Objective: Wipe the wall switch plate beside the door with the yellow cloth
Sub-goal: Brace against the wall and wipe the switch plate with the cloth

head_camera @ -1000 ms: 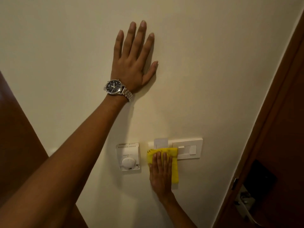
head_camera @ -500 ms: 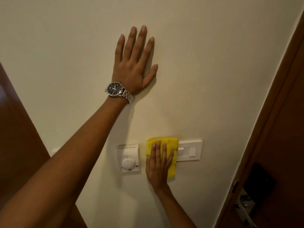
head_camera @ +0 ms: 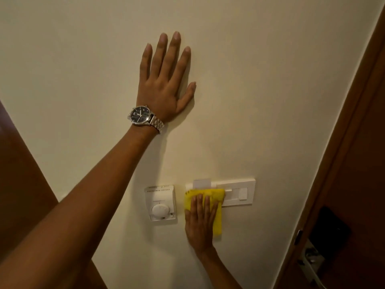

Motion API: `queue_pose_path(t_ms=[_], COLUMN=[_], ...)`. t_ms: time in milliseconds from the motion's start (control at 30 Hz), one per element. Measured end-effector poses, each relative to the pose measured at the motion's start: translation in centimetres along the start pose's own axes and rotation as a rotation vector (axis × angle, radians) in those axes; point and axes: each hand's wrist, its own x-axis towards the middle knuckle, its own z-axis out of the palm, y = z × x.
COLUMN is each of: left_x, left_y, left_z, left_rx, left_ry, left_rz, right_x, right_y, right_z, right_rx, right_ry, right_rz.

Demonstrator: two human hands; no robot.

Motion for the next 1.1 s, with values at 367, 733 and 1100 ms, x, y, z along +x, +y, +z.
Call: queue_pose_path(t_ms=[367, 733, 1100], left_x=[0.0, -0.2, -0.1], left_y=[0.0, 0.2, 0.2], left_z=[0.4, 0.3, 0.0], left_rx=[0.012, 0.019, 0.027], left_ry=[0.016, 0.021, 0.022], left_rz=[-0.005, -0.014, -0.031], right_x=[0.5, 1.7, 4.2], right_y=[-0.8, -1.9, -1.8], right_z=[-0.7, -1.3, -1.0], right_rx=[-0.071, 0.018, 0.007], right_ry=[-0.035, -0.012, 0.084], right_rz=[-0.044, 0.111, 0.099])
